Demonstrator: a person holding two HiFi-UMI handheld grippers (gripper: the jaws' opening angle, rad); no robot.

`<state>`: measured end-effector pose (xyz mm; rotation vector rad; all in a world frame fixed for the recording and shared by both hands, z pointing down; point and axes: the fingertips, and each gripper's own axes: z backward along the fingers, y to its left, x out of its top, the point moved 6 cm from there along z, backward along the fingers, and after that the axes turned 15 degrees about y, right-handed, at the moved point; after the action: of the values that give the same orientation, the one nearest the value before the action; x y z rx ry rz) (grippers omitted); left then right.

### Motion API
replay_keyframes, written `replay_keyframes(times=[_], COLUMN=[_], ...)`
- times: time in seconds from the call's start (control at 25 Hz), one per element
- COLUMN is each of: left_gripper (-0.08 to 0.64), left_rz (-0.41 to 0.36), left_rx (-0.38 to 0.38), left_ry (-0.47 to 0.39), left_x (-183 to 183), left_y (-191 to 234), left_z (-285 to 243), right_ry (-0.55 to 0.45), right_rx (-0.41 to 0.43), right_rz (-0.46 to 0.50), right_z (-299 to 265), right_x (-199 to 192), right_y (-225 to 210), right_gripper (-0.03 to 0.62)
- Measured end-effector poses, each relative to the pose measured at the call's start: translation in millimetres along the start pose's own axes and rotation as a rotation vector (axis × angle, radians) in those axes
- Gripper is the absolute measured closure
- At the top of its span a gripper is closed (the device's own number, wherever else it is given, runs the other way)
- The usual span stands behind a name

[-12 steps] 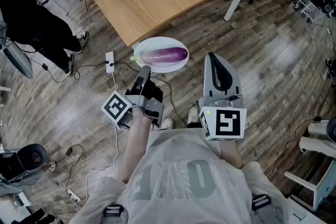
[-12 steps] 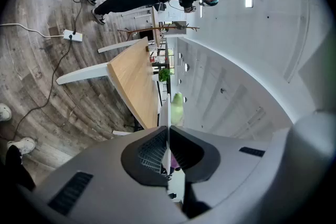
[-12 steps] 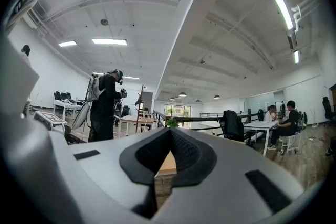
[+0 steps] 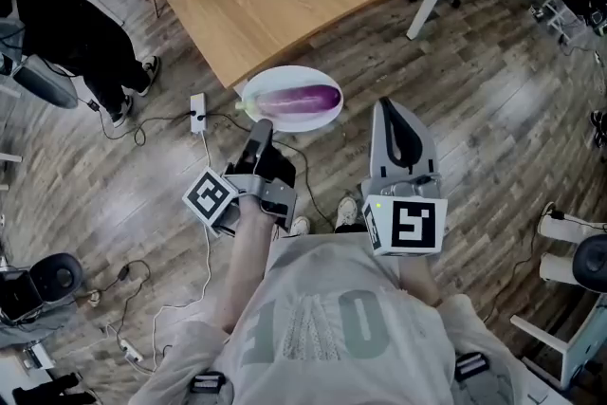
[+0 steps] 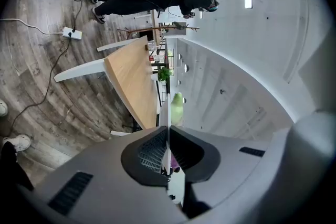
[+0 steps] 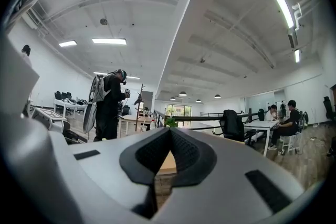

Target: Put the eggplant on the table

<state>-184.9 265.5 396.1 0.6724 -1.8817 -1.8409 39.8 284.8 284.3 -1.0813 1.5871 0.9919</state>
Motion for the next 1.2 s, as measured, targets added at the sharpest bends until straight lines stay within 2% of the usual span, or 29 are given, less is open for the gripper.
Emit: replay_keyframes(times=[0.56,0.76,0.92,1.04,1.2], left_gripper=[0.538,0.538,0.539,0.54,0.54], left_rz=[-0.004,0.008,-0.001,-0.018,-0.018], left_rx=[0.007,0.025,0.014,0.002,0.025], left_ry=[-0.105,-0.108,-0.101,-0.091,-0.099], left_x=[-21.2,-29.3,-21.8,-8.2,7.9], left_y=[2.8,7.9,9.7,15.5,26.5], left_z=[-43.5,-53.9,-67.5,-90.9,-118.4], right_ry=[-0.002,0.012,0.021,0.04,0.063], right_rx=[0.046,0.031,0.038,0.012,-0.005], right_rz=[-0.07,-0.088,-0.067,-0.084,-0.073], right_z=[-7.0,-10.6,-21.3,-38.4,-63.2], right_x=[-21.7,-26.0,-31.9,-38.7,-38.2], right_y=[-73.8,-96.2,-100.3,-108.2,-118.1], right_gripper=[0.574,0.574,0.574,0.574,0.574])
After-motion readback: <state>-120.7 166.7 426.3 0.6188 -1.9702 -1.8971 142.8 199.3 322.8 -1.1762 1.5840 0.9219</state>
